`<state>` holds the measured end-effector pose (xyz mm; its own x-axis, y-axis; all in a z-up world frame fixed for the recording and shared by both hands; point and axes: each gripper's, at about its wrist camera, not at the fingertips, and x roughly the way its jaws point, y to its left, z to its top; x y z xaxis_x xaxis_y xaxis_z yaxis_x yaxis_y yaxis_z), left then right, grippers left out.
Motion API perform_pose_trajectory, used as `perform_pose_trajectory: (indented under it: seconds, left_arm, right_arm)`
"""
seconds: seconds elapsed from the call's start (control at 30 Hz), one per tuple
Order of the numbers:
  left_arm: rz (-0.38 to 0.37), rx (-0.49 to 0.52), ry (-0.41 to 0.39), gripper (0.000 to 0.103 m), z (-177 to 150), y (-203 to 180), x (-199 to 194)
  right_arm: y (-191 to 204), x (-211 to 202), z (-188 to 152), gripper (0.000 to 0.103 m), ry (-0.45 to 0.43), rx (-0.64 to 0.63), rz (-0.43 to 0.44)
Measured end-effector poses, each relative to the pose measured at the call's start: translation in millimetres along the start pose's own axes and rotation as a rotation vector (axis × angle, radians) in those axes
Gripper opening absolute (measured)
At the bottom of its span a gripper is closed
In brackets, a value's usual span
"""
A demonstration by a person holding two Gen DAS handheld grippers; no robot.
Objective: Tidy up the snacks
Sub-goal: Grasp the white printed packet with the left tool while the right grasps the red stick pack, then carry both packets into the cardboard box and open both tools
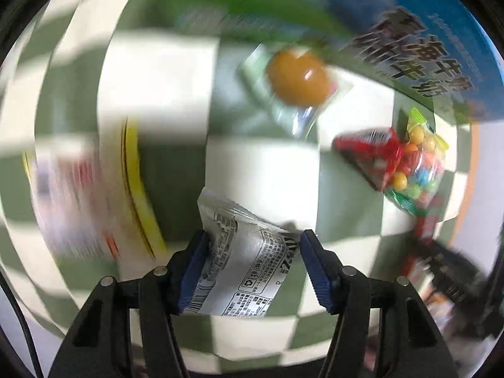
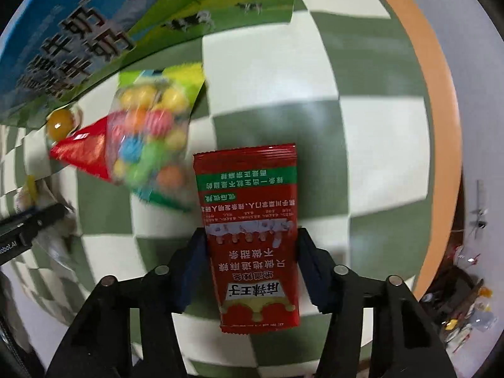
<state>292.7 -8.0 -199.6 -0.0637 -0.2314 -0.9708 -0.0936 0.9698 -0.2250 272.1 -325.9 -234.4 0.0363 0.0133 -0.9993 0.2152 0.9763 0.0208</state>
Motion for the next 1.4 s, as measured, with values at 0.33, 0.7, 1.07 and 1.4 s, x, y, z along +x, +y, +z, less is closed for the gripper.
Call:
perform_pose_trajectory:
  seconds: [0.33, 0.7, 1.07, 1.4]
  left_arm:
    - [-0.005, 0.042, 0.084, 0.069, -37, 10, 34]
    - [0.142, 0.285, 0.085, 0.058, -55, -56, 37]
    - [-0.038, 0.123, -0.064, 0.048, -61, -59, -54]
    - [-0.243, 0.166, -0.232, 0.046, 18, -110, -168]
  right_arm:
    - [15, 13, -43, 0.06, 0.095, -0.016, 0.097]
    - [40, 30, -56, 0.07, 0.099, -0.09, 0.037]
    - [51, 2, -92, 0.046, -0.027, -0.094, 0.013]
    - [42, -135, -11, 0.046, -0.258, -0.07, 0.194]
